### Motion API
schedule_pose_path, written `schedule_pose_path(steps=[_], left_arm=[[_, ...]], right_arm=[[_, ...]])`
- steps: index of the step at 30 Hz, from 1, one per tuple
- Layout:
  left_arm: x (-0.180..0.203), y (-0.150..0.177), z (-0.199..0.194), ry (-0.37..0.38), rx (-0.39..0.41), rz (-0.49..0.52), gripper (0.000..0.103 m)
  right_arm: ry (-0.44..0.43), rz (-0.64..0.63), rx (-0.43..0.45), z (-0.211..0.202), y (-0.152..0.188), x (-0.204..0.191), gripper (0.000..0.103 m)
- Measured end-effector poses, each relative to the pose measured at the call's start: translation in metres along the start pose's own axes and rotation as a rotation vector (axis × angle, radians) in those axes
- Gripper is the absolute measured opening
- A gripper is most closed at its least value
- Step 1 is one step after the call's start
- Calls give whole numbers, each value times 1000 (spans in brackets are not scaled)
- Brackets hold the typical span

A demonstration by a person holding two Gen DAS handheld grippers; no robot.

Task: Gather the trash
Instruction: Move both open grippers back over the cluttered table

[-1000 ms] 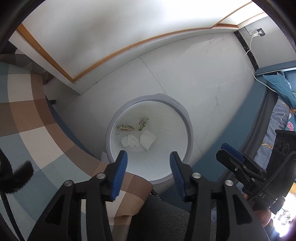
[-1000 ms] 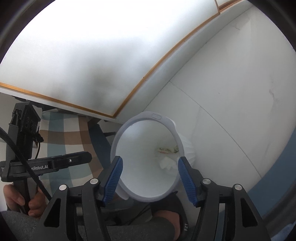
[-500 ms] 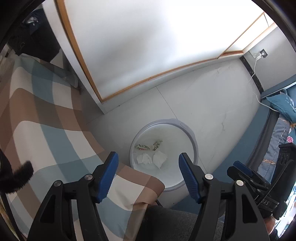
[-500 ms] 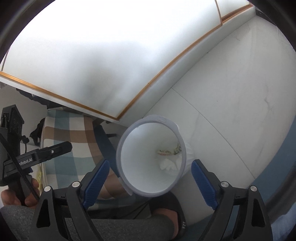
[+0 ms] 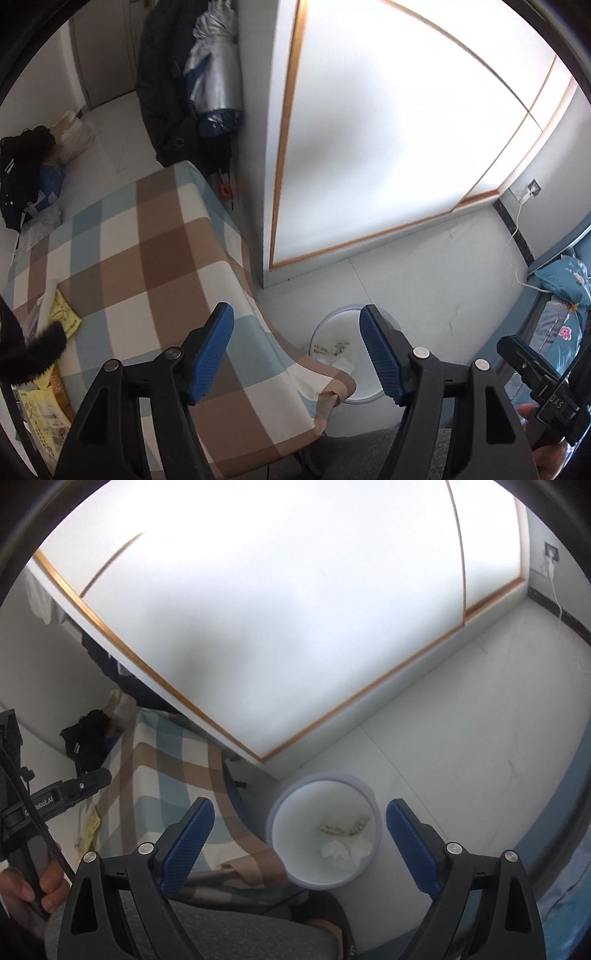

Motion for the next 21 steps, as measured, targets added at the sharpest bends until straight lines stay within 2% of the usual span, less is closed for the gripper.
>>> schedule_pose_path(steps=[2,5,11,14,16,21], left_arm=[[-14,-1,-14,-12,45,-30,69],[-39,-2,-38,-45,120,-67,77],[-94,3,-74,-94,226,-164,81],[-128,12,-90,-163,295,-224,88],[-152,19,-101,-193,334,-270,90],[-204,41,-109,-232,347,-374,91]], right_arm=[[-20,-48,25,-9,-7,-24,95],[-40,-119,73,-22,-11,-60,95],[-109,-244,156,-36,-15,-138,95],[-162,-311,155,-33,-9,-177,96],[-194,-358,141,-27,0,-206,96],[-274,-446,109,-9,28,-264,97]])
Point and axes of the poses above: each gripper's, at about its wrist camera, not at the fingertips, and z roughly the way its jaws point, x to its right, y to its underside, the point moved 1 cm from there along z, roughly the way its jaws point, and after that the axes turned 14 degrees about -y, right-handed, at the moved point
